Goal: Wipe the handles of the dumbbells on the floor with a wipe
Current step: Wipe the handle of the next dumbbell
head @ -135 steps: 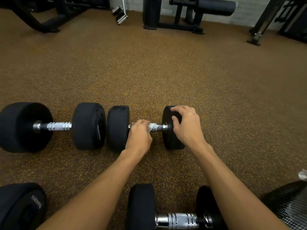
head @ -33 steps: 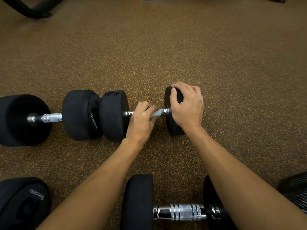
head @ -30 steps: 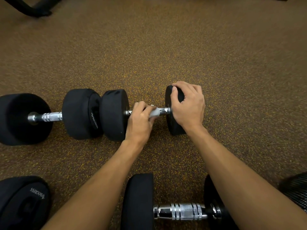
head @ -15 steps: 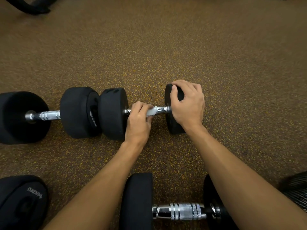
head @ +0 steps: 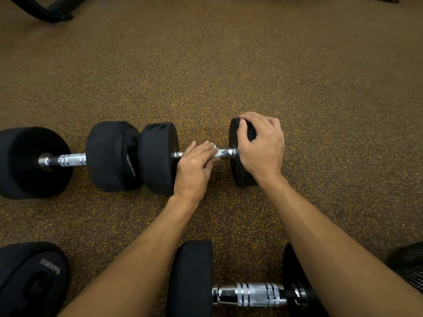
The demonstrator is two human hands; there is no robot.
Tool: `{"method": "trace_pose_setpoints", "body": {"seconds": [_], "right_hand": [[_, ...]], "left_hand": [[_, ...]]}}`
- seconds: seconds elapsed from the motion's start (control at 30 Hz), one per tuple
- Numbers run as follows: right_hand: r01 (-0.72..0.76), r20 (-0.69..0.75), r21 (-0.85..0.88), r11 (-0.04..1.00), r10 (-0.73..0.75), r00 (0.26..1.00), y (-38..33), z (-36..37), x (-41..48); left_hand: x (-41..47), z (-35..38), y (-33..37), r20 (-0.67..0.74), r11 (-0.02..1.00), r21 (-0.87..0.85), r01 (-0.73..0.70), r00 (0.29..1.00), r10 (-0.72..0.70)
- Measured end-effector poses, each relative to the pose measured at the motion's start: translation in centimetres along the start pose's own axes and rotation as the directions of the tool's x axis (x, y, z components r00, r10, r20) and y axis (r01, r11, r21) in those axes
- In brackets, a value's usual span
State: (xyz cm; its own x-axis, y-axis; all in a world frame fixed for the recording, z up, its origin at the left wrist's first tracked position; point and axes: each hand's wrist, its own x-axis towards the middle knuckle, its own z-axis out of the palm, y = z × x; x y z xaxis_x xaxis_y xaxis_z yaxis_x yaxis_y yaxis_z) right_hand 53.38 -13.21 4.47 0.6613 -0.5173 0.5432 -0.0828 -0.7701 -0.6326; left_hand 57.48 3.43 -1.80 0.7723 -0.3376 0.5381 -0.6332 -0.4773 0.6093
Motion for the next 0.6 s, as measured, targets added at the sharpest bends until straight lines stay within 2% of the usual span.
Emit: {"method": "trace_pose_setpoints", "body": {"seconds": [0.13,0.27,0.4,0.5,0.6], "right_hand": [[-0.004,0.005,-0.001,1.0,0.004,1.0,-0.2,0.0,0.0],[-0.014,0.0,0.011,1.0,0.014,1.0,-0.2,-0.1,0.0],[-0.071,0.017,0.06,0.996,0.07,0.997,0.0,-0.3,0.3],[-0.09,0.024,0.088,0.992,0.089,0.996,0.3,-0.2,0.5],[-0.094,0.033,0.074,0.993,0.092,0.995,0.3,-0.2,0.6]], "left_hand": [[0.1,0.2,0.3,0.043,0.999,0.035,-0.008,0.999,0.006],[-0.7,0.0,0.3,0.022,0.992,0.121,0.024,0.999,-0.027],[0.8,0.6,1.5,0.042,0.99,0.047,0.133,0.99,-0.135],[2.4,1.1,2.1,0.129,0.99,0.025,0.138,0.982,-0.14],[3.4,1.3,2.7,0.153,0.983,-0.022,0.182,0.972,-0.177]]}}
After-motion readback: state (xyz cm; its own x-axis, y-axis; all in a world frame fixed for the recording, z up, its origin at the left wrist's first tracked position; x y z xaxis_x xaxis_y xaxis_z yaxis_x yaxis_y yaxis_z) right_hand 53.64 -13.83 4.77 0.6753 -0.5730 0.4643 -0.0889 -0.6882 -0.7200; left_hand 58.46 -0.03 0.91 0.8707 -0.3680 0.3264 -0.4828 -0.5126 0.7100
